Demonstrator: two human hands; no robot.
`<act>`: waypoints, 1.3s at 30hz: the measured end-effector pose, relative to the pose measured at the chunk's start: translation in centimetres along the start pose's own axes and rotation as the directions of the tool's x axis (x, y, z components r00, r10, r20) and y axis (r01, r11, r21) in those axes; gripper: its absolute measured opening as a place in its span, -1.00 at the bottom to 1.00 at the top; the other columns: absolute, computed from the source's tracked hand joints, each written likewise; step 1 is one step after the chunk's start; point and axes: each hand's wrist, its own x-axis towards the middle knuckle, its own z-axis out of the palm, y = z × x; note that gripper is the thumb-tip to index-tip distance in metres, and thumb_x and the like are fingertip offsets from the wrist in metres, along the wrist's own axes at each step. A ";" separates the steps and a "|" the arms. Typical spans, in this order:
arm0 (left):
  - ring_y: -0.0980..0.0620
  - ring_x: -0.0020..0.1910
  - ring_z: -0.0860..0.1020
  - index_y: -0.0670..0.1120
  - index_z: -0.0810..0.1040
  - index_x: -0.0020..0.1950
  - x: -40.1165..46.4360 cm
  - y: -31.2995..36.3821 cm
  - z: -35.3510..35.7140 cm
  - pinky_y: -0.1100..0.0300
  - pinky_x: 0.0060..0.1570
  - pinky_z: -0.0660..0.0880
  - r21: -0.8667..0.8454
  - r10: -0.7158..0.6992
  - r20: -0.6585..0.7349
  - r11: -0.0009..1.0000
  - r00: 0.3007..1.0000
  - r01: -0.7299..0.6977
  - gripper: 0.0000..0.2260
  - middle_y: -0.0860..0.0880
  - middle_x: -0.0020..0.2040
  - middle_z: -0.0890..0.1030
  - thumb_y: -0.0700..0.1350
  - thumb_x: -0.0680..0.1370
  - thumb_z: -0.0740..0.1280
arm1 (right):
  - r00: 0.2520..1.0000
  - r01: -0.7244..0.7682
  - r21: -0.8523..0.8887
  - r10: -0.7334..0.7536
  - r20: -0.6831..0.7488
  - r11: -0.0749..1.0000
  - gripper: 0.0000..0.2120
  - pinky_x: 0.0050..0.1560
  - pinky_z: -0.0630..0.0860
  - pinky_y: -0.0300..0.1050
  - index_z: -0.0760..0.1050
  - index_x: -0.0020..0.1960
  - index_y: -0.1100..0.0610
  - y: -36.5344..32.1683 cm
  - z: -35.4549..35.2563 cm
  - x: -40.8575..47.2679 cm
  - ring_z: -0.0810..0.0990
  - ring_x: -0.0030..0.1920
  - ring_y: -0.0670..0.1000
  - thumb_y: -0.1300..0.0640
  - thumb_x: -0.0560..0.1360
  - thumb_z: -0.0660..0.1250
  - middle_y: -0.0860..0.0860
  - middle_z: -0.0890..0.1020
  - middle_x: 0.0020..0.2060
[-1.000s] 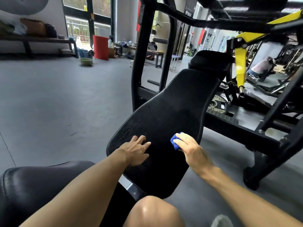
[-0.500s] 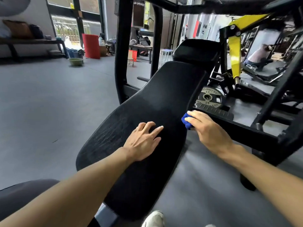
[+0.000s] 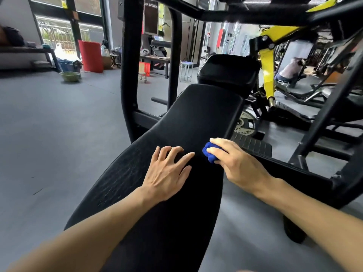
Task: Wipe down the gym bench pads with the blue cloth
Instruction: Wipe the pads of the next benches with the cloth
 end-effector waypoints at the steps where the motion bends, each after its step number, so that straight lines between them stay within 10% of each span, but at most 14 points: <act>1: -0.11 0.30 0.43 0.14 0.44 0.49 0.2 -0.2 0.1 -0.28 0.39 0.29 -0.006 0.001 -0.001 1.000 1.000 -0.001 -0.60 0.01 0.34 0.47 0.16 0.67 0.13 | 0.999 0.033 0.011 -0.033 0.014 0.999 -0.64 0.36 0.48 0.03 0.56 0.30 0.22 -0.5 0.5 -0.1 0.50 0.37 0.15 0.31 0.51 0.40 0.15 0.52 0.35; 9: -0.14 0.38 0.41 0.16 0.43 0.51 -0.3 -1.0 2.4 -0.28 0.47 0.21 -0.050 -0.009 -0.039 0.999 0.999 0.007 -0.59 -0.01 0.37 0.48 0.16 0.66 0.18 | 0.972 0.223 -0.029 -0.219 0.089 0.974 -0.66 0.39 0.44 0.00 0.54 0.34 0.19 0.4 2.1 0.0 0.44 0.44 0.14 0.22 0.58 0.25 0.11 0.50 0.39; 16: -0.13 0.48 0.34 0.17 0.39 0.55 -0.8 -1.1 2.7 -0.25 0.54 0.14 -0.073 -0.013 -0.021 0.997 1.000 0.012 -0.57 0.01 0.43 0.46 0.15 0.67 0.18 | 0.968 -0.241 -0.034 0.238 -0.086 0.970 -0.63 0.40 0.42 -0.05 0.59 0.24 0.20 3.7 2.6 4.2 0.52 0.34 0.13 0.32 0.45 0.51 0.10 0.57 0.29; 22: -0.16 0.46 0.39 0.11 0.43 0.54 -0.9 -1.3 3.0 -0.27 0.52 0.16 -0.085 -0.004 -0.057 0.996 0.998 0.000 -0.58 -0.03 0.43 0.48 0.13 0.68 0.18 | 0.997 0.017 0.003 -0.017 -0.074 1.000 -0.56 0.17 0.61 -0.07 0.62 0.25 0.13 -3.6 2.7 0.1 0.54 0.36 0.05 0.10 0.74 -0.03 0.02 0.59 0.32; 31: -0.04 0.45 0.36 0.07 0.46 0.50 -0.2 -4.2 1.6 0.01 0.43 0.35 -0.117 0.000 -0.032 0.993 0.999 -0.004 -0.59 0.02 0.40 0.45 0.10 0.65 0.23 | 0.940 -0.331 -0.012 0.329 -0.094 0.943 -0.67 0.14 0.59 0.07 0.61 0.20 0.14 2.4 4.1 8.8 0.53 0.23 0.13 0.27 0.45 0.49 0.03 0.59 0.25; 39: -0.10 0.49 0.35 0.04 0.45 0.52 -0.5 -5.3 2.5 -0.10 0.55 0.19 -0.103 0.005 -0.057 0.995 0.998 -0.011 -0.56 -0.04 0.42 0.46 0.11 0.66 0.19 | 1.000 0.030 -0.008 -0.030 0.008 1.000 -0.70 0.14 0.57 -0.05 0.58 0.25 0.03 -3.4 4.7 4.6 0.54 0.27 0.04 0.11 0.54 0.31 -0.03 0.57 0.29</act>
